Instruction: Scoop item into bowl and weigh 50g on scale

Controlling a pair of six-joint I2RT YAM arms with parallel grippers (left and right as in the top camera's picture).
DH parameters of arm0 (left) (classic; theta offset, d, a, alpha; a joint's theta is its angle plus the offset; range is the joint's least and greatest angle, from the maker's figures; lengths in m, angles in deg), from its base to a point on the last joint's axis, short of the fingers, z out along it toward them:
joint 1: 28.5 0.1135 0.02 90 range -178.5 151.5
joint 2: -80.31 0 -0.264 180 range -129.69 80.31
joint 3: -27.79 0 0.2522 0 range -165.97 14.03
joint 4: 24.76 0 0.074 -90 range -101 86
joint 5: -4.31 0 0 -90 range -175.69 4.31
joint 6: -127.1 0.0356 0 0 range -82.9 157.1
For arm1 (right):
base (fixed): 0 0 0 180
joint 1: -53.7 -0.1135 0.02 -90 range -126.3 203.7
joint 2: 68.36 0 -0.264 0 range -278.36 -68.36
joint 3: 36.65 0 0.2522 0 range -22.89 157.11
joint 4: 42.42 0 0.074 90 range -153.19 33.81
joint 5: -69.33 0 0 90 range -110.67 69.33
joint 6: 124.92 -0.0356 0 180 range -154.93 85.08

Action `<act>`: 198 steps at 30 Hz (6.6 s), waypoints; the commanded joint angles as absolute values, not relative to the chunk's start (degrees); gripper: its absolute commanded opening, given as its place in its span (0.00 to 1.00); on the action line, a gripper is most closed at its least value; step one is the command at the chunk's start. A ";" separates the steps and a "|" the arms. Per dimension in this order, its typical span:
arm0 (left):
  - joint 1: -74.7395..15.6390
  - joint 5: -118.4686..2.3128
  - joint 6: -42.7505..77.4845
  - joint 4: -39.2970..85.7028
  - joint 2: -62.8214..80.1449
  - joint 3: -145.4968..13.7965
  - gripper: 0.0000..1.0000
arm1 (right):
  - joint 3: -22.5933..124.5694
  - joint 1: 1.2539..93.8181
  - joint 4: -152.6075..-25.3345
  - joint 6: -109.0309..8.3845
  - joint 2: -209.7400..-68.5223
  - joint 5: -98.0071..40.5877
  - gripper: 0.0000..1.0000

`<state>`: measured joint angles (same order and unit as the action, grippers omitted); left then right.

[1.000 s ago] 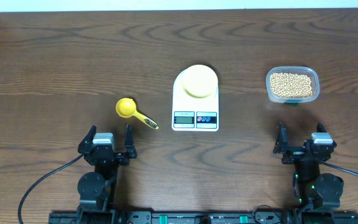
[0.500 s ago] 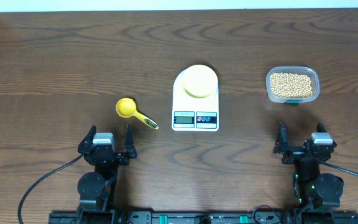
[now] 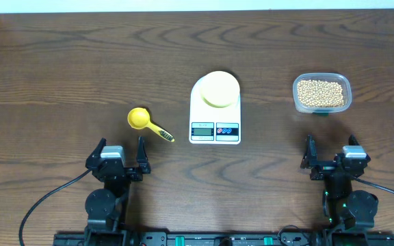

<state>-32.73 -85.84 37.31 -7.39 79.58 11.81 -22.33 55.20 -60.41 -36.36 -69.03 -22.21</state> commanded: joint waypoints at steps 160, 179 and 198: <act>-32.71 -92.85 -9.75 -3.67 -12.86 -29.68 0.46 | -22.57 55.48 -60.46 -36.55 -68.70 -22.34 0.99; -32.71 -92.35 -9.77 -1.20 -9.91 -29.68 0.07 | -22.57 55.48 -60.46 -36.58 -68.70 -22.34 0.99; -32.71 -75.74 3.04 20.33 24.61 -29.68 0.07 | -22.57 55.48 -60.46 -36.58 -68.70 -22.34 0.99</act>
<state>-32.73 -80.87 -3.36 18.36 21.74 -29.31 -22.33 55.20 -60.39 -36.36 -69.05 -22.21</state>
